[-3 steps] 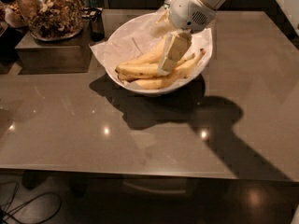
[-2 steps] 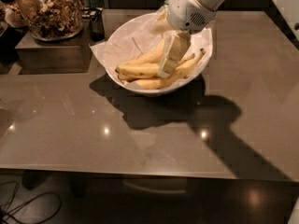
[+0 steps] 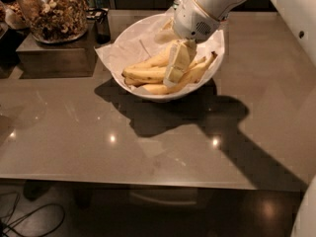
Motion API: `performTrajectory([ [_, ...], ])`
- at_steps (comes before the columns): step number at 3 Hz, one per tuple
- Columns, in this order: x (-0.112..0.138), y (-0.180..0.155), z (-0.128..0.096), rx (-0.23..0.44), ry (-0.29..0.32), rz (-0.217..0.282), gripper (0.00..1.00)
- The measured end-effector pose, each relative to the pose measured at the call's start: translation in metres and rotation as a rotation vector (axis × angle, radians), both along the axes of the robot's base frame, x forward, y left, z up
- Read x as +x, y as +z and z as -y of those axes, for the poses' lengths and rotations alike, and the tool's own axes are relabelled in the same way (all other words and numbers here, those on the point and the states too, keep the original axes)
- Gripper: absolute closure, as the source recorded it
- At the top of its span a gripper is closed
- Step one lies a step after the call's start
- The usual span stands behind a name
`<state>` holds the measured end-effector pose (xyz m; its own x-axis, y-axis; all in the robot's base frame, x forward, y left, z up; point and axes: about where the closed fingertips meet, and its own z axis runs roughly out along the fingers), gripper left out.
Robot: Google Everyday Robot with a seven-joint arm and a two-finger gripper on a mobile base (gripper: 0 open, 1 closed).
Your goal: Pick banana from white bowl
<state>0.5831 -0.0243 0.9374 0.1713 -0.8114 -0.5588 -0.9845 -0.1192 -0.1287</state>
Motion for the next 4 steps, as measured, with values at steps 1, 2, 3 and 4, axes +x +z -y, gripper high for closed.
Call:
performTrajectory([
  [1, 0.004, -0.007, -0.002, 0.003, 0.003, -0.013, 0.17],
  [2, 0.005, -0.016, 0.004, 0.012, -0.013, -0.03, 0.19],
  [3, 0.004, -0.025, 0.008, 0.02, -0.027, -0.048, 0.22],
  [4, 0.002, -0.032, 0.012, 0.024, -0.044, -0.058, 0.34],
])
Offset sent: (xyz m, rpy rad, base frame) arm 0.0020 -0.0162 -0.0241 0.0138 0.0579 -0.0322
